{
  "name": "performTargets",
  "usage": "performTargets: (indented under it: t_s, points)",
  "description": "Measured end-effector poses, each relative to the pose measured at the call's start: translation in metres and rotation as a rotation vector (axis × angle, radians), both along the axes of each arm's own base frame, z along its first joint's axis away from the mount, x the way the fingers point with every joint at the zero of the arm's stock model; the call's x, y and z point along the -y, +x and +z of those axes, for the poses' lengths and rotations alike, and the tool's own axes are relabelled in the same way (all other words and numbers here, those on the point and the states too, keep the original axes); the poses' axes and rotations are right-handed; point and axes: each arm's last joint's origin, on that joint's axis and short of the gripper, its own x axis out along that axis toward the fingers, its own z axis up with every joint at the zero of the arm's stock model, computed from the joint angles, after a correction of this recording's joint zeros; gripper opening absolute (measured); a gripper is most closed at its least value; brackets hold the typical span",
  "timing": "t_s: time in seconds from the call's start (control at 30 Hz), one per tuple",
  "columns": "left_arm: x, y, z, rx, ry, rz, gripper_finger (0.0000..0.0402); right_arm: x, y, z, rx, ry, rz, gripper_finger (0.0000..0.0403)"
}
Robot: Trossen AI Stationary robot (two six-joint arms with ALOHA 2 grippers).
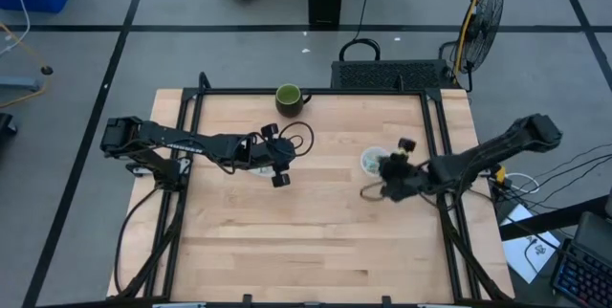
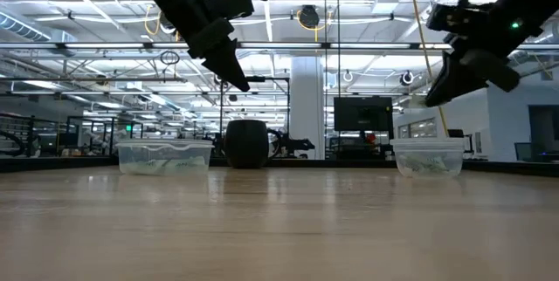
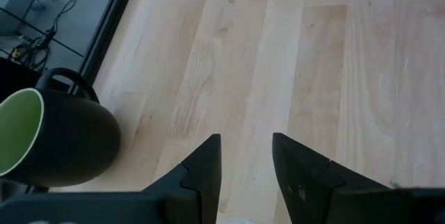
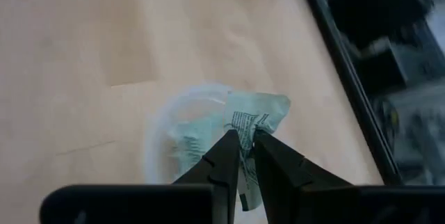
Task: Pick and place Stevia / Truvia into bins
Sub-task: Put the white stevia packet into the right transparent container, then return to Home Position
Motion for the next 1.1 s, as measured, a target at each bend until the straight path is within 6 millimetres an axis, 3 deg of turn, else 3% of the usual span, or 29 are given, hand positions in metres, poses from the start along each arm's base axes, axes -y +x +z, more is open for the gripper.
performTargets:
  t_s: [0.1,0.23,0.5,0.73,1.1]
  points:
    - [0.0,0.0,0.0,0.0,0.001,0.0,0.0136,0.014,-0.003,0.005,0.011,0.058,-0.063,0.0041]
    - [0.0,0.0,0.0,0.0,0.001,0.0,0.0136,0.022,0.004,0.006,-0.013,0.17,0.008,0.0056]
    - [0.0,0.0,0.0,0.001,0.0,0.001,0.0136,0.032,0.014,-0.004,-0.069,0.303,0.019,0.0135]
    - [0.0,0.0,0.0,0.001,-0.001,0.003,0.0136,0.033,0.018,-0.009,-0.123,0.293,0.066,0.0182]
    - [0.0,-0.002,-0.001,-0.012,-0.013,0.027,0.0136,0.034,0.013,0.012,0.016,0.282,0.12,0.0174]
